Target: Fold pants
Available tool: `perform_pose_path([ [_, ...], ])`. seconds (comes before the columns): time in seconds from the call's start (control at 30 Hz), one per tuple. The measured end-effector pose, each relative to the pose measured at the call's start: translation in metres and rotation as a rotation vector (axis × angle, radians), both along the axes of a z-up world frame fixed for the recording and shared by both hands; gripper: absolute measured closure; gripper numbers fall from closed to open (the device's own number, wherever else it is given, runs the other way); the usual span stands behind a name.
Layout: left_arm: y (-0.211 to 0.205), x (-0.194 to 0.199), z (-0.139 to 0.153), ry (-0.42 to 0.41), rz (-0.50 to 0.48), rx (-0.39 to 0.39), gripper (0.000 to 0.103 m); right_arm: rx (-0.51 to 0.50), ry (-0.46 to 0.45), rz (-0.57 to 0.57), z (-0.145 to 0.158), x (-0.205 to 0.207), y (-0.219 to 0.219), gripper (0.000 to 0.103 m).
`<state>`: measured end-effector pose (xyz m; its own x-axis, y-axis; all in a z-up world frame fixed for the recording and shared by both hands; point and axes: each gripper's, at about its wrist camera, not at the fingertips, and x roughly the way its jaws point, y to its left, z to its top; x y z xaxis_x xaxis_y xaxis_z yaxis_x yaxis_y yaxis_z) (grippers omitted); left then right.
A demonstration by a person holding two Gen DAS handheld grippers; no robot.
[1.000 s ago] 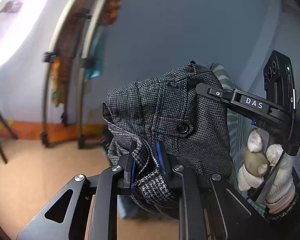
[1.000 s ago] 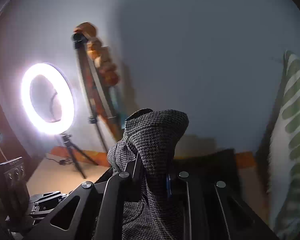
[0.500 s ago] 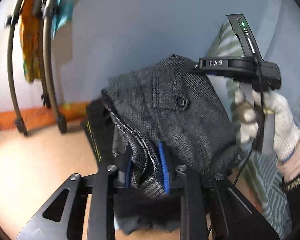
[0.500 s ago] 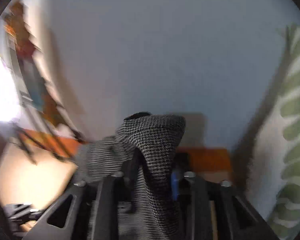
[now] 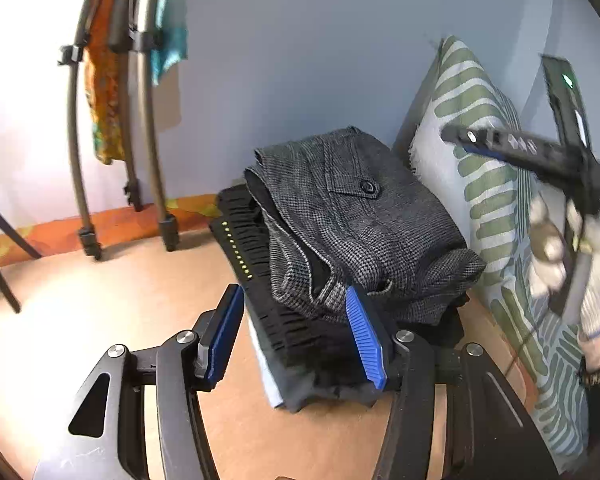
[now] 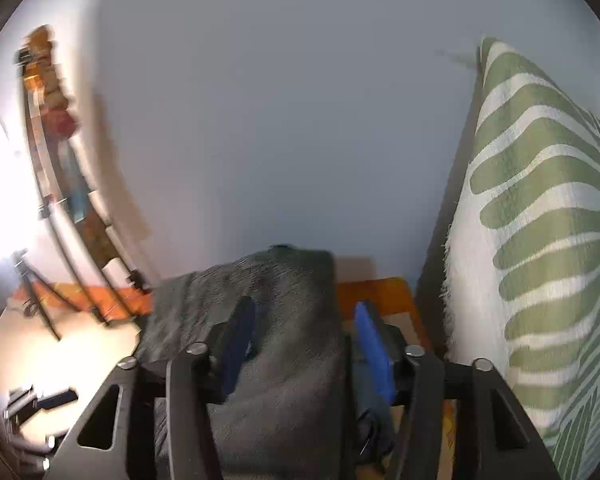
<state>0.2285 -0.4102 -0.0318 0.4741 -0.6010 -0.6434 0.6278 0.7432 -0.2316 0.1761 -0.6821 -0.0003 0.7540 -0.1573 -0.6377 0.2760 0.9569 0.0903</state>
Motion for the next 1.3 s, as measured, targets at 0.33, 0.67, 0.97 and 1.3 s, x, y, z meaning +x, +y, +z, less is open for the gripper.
perform_pose_path([
  [0.33, 0.038, -0.024, 0.028, -0.047, 0.027, -0.005, 0.042, -0.071, -0.009, -0.035, 0.005, -0.074, 0.062, 0.031],
  [0.67, 0.068, -0.062, 0.052, -0.082, 0.029, -0.008, 0.037, -0.048, 0.015, -0.058, 0.003, -0.137, 0.110, 0.027],
  [0.97, 0.094, -0.110, 0.066, -0.114, 0.003, -0.021, 0.023, -0.094, -0.068, -0.074, 0.031, -0.205, 0.159, 0.008],
  [1.3, 0.116, -0.173, 0.058, -0.193, 0.012, 0.043, 0.021, -0.159, -0.139, -0.145, 0.046, -0.264, 0.207, 0.000],
])
